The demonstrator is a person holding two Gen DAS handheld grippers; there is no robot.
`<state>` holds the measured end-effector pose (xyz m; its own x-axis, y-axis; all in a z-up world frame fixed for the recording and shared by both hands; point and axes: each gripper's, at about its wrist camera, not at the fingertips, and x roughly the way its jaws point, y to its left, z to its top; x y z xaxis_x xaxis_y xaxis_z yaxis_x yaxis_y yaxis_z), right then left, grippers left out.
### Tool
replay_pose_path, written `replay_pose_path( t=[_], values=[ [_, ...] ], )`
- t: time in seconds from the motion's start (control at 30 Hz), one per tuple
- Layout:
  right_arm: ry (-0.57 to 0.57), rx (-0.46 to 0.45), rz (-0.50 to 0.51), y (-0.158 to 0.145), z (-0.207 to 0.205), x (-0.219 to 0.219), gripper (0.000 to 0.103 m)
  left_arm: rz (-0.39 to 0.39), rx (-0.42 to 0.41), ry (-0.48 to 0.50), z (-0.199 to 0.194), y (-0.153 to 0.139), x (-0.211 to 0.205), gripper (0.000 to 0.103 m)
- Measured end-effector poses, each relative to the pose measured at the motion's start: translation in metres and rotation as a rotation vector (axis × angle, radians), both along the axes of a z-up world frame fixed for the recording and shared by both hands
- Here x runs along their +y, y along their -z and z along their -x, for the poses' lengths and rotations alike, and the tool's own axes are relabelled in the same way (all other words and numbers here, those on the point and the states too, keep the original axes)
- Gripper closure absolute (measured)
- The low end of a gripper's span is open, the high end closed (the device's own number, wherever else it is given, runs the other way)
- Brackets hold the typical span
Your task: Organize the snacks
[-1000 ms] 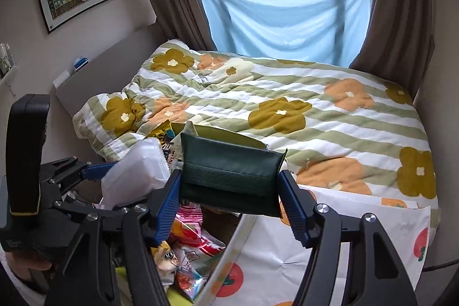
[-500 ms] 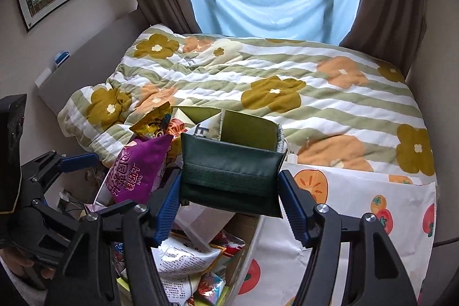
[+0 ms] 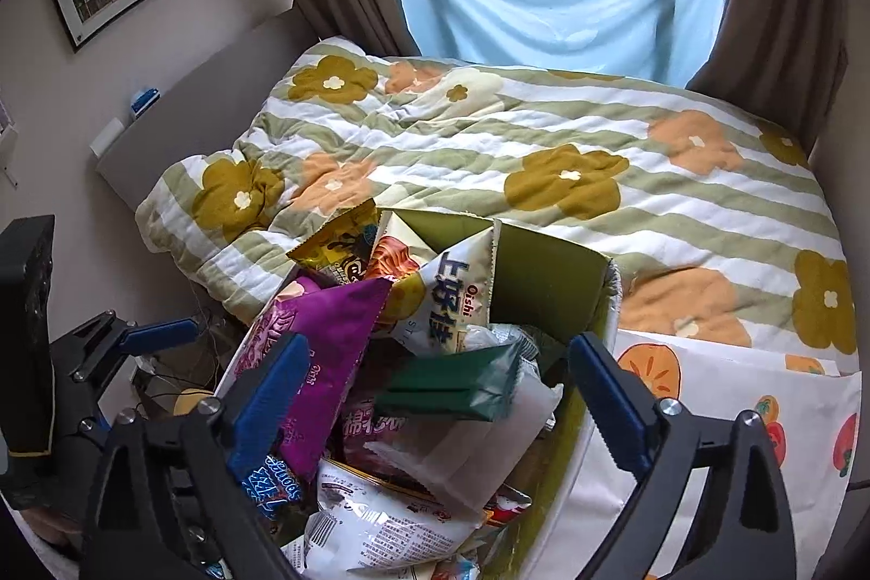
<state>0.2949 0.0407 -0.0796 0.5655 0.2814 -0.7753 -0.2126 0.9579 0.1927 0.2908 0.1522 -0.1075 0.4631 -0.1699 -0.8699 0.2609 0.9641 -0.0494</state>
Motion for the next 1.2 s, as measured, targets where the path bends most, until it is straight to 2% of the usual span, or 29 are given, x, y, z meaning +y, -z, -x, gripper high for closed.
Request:
replay_pose_path(
  t=[0.23,0.37,0.5,0.63,0.83,0.97,1.03,1.2],
  values=[
    [0.05,-0.016,0.013,0.0,0.022,-0.01,0.007,-0.026,-0.022,0.006,0.009,-0.004,-0.004,0.0],
    [0.057,-0.04,0.004,-0.01,0.039,-0.019,0.007,-0.025,-0.064,-0.012,0.024,-0.023,-0.01,0.0],
    [0.076,-0.101,0.01,-0.031,0.063,-0.039,0.007,-0.038,-0.133,-0.03,0.049,-0.049,-0.024,0.0],
    [0.104,-0.168,0.036,-0.059,0.102,-0.067,0.007,-0.036,-0.217,-0.044,0.084,-0.082,-0.051,0.0],
    [0.165,-0.253,0.109,-0.092,0.177,-0.107,0.007,0.05,-0.305,-0.061,0.146,-0.119,-0.085,0.0],
    [0.23,-0.295,0.138,-0.102,0.226,-0.127,0.006,0.06,-0.352,-0.074,0.191,-0.128,-0.101,0.0],
    [0.263,-0.306,0.154,-0.104,0.247,-0.133,0.001,0.05,-0.377,-0.087,0.214,-0.129,-0.104,0.0],
    [0.333,-0.309,0.205,-0.096,0.29,-0.137,0.001,0.014,-0.448,-0.111,0.261,-0.127,-0.111,0.0]
  ],
)
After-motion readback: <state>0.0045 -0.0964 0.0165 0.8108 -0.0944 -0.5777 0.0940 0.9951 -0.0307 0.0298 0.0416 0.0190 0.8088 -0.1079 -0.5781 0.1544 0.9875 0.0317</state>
